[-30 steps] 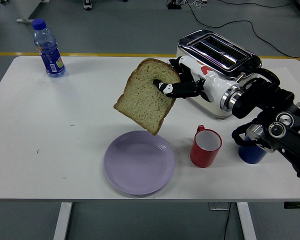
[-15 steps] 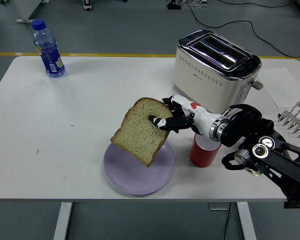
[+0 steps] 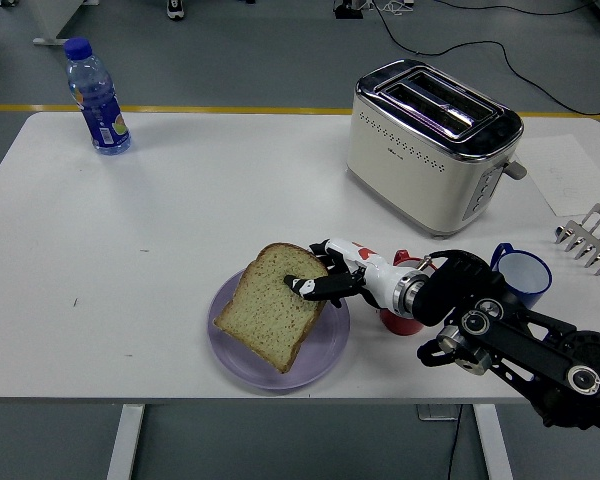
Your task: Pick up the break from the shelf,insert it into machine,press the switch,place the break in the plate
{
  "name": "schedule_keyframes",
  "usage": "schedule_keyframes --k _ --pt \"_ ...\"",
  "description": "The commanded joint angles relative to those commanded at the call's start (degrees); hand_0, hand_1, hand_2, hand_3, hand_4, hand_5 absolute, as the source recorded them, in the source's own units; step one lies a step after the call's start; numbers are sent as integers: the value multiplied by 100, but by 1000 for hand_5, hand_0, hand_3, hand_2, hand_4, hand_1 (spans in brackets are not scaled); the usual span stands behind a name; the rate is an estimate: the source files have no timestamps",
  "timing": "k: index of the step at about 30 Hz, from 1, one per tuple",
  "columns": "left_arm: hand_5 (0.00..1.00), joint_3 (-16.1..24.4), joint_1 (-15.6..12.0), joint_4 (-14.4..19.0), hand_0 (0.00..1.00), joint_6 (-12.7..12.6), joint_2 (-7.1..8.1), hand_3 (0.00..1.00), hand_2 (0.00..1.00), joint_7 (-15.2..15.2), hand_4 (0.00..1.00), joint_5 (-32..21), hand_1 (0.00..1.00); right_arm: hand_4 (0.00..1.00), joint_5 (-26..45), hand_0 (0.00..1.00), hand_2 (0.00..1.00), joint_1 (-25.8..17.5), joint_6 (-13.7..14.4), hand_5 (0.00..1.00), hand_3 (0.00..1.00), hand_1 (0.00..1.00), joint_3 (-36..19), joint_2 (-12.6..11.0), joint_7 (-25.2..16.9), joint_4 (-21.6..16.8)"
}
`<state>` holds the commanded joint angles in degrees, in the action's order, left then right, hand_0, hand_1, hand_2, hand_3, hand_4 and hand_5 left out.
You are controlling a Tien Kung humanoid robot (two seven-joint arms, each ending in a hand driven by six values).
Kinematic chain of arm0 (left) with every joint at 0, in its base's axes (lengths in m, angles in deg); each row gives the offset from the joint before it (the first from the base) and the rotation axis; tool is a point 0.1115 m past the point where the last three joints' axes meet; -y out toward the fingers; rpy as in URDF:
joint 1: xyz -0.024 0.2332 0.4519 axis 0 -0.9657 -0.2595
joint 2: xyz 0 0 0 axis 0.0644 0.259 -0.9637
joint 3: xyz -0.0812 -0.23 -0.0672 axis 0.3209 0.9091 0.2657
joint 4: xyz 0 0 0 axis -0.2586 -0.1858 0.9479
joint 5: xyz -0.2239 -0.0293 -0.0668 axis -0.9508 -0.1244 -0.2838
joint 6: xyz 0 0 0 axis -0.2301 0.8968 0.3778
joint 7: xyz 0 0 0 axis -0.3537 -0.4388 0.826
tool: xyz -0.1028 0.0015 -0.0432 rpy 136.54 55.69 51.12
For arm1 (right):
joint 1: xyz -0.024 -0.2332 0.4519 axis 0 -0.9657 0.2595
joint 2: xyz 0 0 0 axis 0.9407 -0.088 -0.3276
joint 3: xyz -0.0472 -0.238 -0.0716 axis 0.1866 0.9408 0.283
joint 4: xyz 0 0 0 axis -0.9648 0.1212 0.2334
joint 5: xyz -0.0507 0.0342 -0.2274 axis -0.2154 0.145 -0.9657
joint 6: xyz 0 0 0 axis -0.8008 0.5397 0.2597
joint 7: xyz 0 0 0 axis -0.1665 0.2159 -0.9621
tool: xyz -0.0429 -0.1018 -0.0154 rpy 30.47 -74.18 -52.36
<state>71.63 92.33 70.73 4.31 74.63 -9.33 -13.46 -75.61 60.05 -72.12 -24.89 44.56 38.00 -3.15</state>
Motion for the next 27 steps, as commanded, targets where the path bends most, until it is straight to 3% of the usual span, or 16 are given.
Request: schedule_keyframes --k 8,17,23,24,27 --pt "909 29 -31 0 687 6 -8 567 721 -17 295 72 719 420 38 49 210 20 17 2 372 50 161 165 -125 335" --pt "909 217 -28 0 686 10 -25 567 720 -42 294 300 719 432 39 76 218 104 73 2 378 66 363 179 -473 576" --pt "909 211 0 0 686 3 -30 567 720 -36 293 274 718 444 -255 104 241 147 -13 2 397 90 468 149 -695 584" --pt "909 222 5 0 686 1 -32 566 719 -37 292 282 718 443 -368 161 301 156 -46 2 460 159 482 142 -727 576" --pt "909 231 11 0 686 1 -34 566 719 -40 292 284 718 443 -683 161 301 174 -139 2 460 159 498 131 -841 582"
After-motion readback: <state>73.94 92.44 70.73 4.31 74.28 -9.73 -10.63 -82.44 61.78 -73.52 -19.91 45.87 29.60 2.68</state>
